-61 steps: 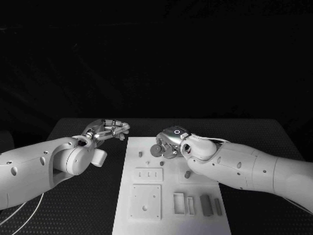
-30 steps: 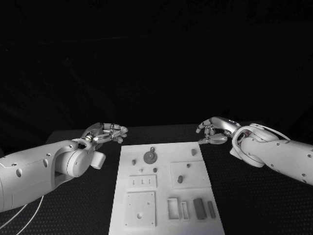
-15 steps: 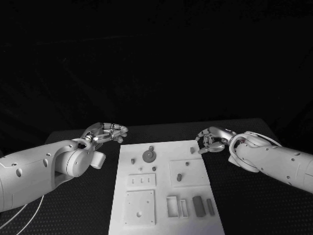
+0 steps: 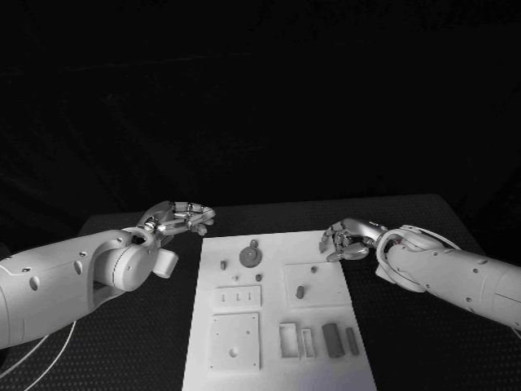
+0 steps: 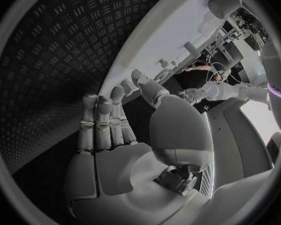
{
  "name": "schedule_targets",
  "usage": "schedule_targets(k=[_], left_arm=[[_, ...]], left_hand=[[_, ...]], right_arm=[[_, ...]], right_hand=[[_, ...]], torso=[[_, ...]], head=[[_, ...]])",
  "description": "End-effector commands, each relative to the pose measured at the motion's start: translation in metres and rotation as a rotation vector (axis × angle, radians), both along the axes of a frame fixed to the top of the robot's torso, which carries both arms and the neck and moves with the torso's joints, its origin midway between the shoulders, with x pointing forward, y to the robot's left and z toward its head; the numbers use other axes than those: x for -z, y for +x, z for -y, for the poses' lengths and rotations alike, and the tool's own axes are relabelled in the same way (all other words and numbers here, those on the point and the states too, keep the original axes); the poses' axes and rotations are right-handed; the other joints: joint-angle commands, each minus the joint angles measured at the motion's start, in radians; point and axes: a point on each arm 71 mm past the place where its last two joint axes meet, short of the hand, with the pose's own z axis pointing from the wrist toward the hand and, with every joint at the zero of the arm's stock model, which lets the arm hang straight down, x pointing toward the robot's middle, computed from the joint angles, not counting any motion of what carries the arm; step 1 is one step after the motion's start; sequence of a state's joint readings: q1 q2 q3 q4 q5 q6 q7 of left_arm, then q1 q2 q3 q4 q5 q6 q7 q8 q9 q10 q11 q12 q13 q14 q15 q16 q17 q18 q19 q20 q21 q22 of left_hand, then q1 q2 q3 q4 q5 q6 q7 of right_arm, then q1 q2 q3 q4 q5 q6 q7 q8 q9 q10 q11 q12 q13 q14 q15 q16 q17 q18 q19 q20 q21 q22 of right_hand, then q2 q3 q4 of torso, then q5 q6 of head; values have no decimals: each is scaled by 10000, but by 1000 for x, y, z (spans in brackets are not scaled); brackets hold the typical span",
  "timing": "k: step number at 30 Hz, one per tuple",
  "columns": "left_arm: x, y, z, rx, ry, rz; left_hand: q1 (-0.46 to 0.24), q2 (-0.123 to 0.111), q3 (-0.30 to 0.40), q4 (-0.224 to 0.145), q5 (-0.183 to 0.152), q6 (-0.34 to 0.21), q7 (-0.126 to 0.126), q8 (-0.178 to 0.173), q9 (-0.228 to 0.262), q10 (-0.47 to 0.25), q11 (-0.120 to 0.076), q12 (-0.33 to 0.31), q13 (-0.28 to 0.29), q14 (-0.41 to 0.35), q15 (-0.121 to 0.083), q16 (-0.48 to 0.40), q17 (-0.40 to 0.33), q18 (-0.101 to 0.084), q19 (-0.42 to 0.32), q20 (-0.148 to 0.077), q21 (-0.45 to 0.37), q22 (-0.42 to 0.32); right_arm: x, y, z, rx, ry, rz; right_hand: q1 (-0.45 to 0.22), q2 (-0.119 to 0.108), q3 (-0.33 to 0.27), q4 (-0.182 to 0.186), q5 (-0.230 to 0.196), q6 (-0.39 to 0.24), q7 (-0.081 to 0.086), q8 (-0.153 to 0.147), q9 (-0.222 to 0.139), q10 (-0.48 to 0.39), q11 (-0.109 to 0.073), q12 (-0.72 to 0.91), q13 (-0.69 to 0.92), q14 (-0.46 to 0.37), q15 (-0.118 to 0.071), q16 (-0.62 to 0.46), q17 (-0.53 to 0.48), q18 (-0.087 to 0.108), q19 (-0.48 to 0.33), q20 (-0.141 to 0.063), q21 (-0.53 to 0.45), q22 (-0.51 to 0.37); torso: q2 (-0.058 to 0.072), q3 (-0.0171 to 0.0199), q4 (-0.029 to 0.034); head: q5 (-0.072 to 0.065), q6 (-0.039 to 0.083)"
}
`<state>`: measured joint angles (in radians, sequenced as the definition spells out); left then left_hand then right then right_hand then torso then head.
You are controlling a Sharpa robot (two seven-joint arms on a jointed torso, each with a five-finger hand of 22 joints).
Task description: Assemble the parts on the task board
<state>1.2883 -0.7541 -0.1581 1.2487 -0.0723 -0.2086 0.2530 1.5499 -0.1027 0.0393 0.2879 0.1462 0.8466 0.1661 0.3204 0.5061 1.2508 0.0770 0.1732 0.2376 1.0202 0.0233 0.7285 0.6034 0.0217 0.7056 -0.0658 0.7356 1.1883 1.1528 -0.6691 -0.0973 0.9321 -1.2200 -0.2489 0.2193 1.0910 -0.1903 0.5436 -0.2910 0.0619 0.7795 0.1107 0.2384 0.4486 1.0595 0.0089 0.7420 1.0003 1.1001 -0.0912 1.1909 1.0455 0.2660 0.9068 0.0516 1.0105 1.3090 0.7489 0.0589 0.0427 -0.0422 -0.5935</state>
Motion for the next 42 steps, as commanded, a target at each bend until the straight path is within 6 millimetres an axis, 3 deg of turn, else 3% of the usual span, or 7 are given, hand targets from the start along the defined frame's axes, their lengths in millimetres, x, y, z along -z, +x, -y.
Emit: schedule_targets(k=[1, 6, 23, 42], left_arm=[[-1, -1, 2, 166, -166, 69], [-1, -1, 2, 164, -163, 64], [-1, -1, 2, 172, -161, 49], [-1, 0, 1, 161, -151, 28]], left_hand=[[-7, 49, 0, 16, -40, -40, 44, -63, 10, -74, 30, -64, -9, -63, 8, -49, -10, 158, -31, -84, 61, -14], [-8, 51, -1, 17, -41, -39, 45, -64, 11, -73, 31, -67, -8, -62, 8, -49, -10, 158, -32, -84, 64, -16], [-16, 62, 0, 22, -41, -35, 45, -67, 15, -70, 32, -73, -4, -61, 9, -48, -9, 156, -33, -82, 70, -22], [-27, 69, -2, 23, -42, -34, 46, -72, 19, -65, 32, -81, 1, -61, 9, -48, -8, 155, -37, -82, 78, -29]], right_arm=[[3, -1, -3, -163, 150, -121], [5, -1, -5, -133, 179, -118], [5, 0, -13, -229, 273, -53], [5, 1, -16, -210, 287, 33]], right_hand=[[15, 138, -60, 2, -55, 109, 1, 83, 18, -7, -22, 45, -14, -47, -15, 44, -15, -42, -48, 41, -13, 142], [2, 334, 60, 20, -79, 205, 15, 165, 36, 17, -18, 108, -50, -30, -21, 101, -43, -42, -5, 35, 13, 135], [-70, 765, 856, 43, -132, 726, 7, 523, 147, 100, -42, 281, -160, 21, -58, 280, -121, -42, 111, -38, 129, 135], [-125, 901, 1143, 29, -132, 1075, 63, 718, 214, 132, -4, 375, -193, 39, -35, 369, -152, -42, 142, -71, 215, 144]], torso=[[1, -13, 6], [-13, -29, -6], [-20, -30, -27], [-24, -33, -30]], head=[[16, -30], [44, -30], [60, -54], [57, -77]])
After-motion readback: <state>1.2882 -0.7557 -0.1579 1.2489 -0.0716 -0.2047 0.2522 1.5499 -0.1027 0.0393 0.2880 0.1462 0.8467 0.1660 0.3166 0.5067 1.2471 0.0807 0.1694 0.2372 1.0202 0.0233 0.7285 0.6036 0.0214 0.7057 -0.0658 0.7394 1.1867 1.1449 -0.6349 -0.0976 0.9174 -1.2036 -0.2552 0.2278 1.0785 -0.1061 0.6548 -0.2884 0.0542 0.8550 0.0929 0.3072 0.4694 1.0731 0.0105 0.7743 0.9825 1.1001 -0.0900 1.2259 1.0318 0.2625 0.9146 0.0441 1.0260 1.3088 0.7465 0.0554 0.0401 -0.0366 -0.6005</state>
